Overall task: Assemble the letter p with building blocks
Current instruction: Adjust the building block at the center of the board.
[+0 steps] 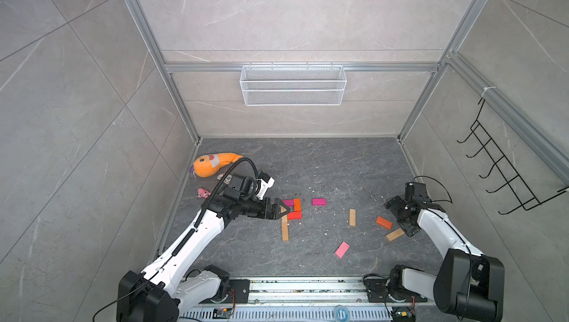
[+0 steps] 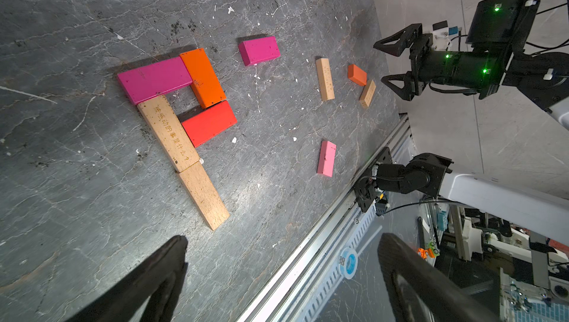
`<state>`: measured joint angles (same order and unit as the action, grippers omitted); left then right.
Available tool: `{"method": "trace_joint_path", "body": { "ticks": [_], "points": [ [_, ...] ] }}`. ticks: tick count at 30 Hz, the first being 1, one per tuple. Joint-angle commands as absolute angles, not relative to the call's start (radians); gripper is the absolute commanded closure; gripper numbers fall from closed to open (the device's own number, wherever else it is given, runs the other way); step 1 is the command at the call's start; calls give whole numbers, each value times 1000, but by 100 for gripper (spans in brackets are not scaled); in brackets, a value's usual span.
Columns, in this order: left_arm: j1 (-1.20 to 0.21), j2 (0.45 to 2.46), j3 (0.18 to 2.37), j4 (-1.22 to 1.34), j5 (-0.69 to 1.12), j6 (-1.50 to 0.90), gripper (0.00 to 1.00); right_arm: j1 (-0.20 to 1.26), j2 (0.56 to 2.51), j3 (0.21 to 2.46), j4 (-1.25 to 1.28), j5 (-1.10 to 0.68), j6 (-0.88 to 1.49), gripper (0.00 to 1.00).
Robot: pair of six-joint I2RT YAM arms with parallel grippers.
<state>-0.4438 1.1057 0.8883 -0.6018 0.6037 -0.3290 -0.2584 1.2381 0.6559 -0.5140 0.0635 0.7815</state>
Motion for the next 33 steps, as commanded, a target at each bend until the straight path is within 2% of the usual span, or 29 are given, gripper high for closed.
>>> {"method": "trace_joint_path", "body": {
  "ticks": [1,15,33],
  "points": [
    [-444,1090,890,-600,608,-311,0,-282,1283,645,-446,-12,754,0],
    [-443,1079,891,-600,609,-310,0,-281,1380,622,-392,-200,671,0],
    [-443,1068,891,-600,609,-308,0,-182,1328,570,-439,-309,680,0]
  ]
}}
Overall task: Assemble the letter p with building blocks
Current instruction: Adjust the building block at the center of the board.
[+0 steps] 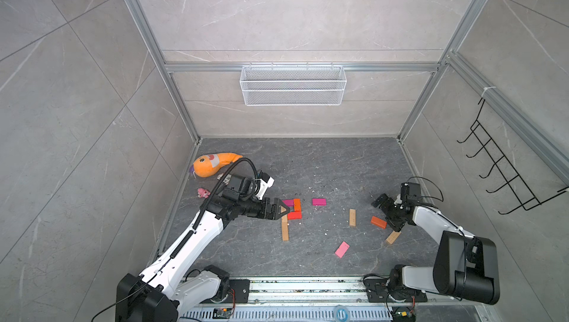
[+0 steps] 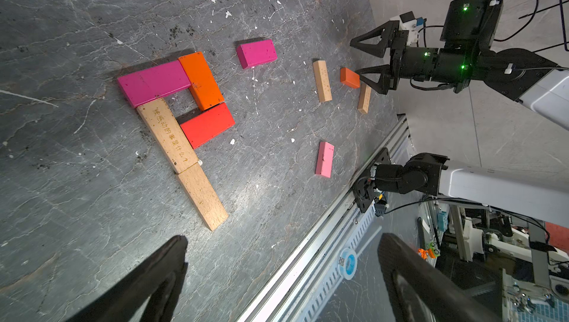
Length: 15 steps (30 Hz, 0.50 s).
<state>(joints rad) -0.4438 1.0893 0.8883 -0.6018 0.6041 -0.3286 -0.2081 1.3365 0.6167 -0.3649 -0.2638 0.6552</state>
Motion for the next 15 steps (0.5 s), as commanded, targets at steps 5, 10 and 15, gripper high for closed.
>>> {"method": "trace_joint_path", "body": {
  "ticks": [5,10,15],
  "points": [
    [-443,1073,890,-600,606,-308,0,-116,1295,540,-446,-344,747,0],
    [-444,1081,891,-603,601,-308,0,-16,1226,502,-439,-358,829,0],
    [-443,1085,891,-604,598,-306,0,70,1210,573,-539,-278,754,0]
  ]
}}
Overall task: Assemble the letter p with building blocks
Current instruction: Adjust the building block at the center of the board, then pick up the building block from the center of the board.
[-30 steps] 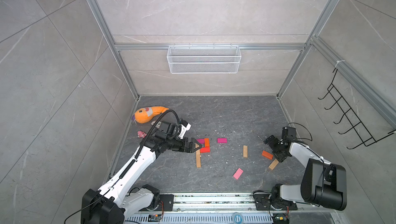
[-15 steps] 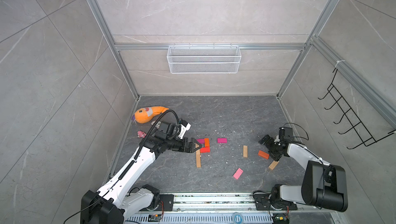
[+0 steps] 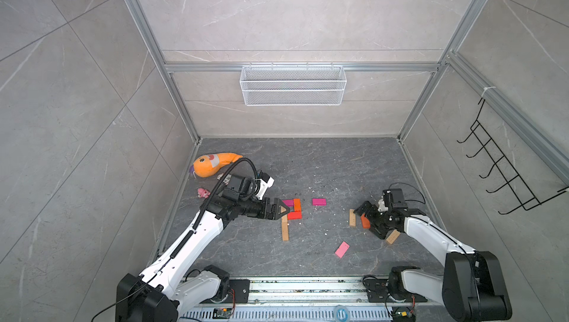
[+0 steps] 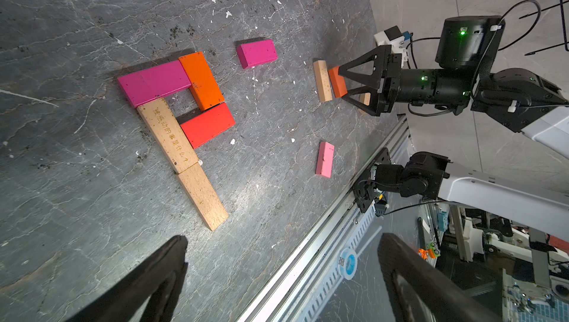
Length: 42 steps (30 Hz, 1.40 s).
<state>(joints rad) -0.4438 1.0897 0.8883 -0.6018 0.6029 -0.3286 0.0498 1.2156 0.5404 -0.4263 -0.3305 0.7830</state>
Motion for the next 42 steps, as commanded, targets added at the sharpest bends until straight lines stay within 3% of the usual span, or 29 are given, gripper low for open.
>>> {"method": "trace_joint_path", "body": {
  "ticks": [1,6,21,42],
  "points": [
    [-443,1087,891,-605,596,-307,1,71,1211,587,-572,-234,729,0],
    [-443,1091,892,-607,590,-306,0,71,1190,601,-601,-94,647,7],
    [-443,1066,874,-557,662,-301,0,114,1314,601,-466,-137,635,46],
    [-443,1082,879,-566,648,-304,0,236,1301,572,-485,-20,709,65]
  ]
}}
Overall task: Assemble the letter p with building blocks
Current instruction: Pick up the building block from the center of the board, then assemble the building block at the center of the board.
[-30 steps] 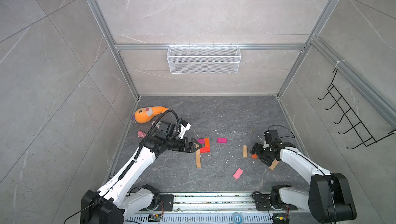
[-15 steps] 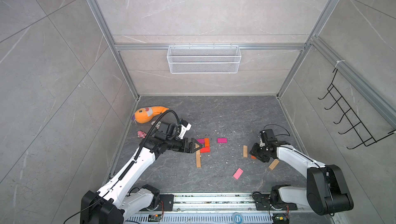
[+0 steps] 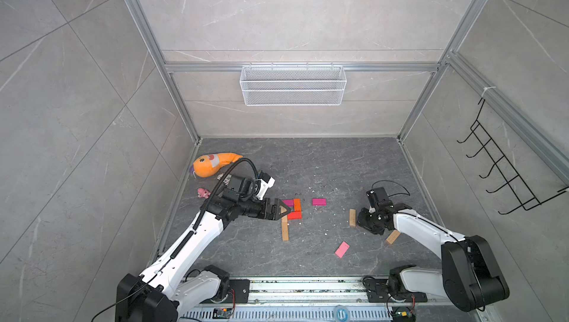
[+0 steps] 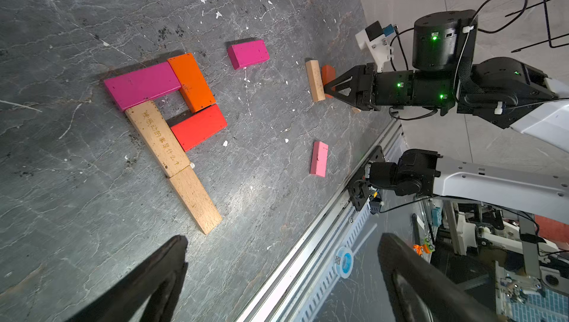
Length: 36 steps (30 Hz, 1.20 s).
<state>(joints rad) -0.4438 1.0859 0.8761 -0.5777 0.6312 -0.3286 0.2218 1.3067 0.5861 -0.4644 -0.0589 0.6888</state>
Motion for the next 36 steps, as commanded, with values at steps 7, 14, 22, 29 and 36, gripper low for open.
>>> {"method": "trace_joint_path", "body": {
  "ticks": [7,14,22,29,36],
  "points": [
    [-444,1086,879,-568,644,-304,0,257,1188,625,-553,13,693,73],
    [-443,1086,880,-570,640,-301,0,314,1181,797,-595,-96,546,75],
    [-443,1092,880,-574,629,-296,0,436,1347,902,-546,-93,464,76],
    [-444,1098,880,-576,623,-292,0,475,1510,937,-490,-67,417,76],
    [-443,1114,883,-580,617,-288,0,477,1603,959,-455,-49,396,76]
  ]
}}
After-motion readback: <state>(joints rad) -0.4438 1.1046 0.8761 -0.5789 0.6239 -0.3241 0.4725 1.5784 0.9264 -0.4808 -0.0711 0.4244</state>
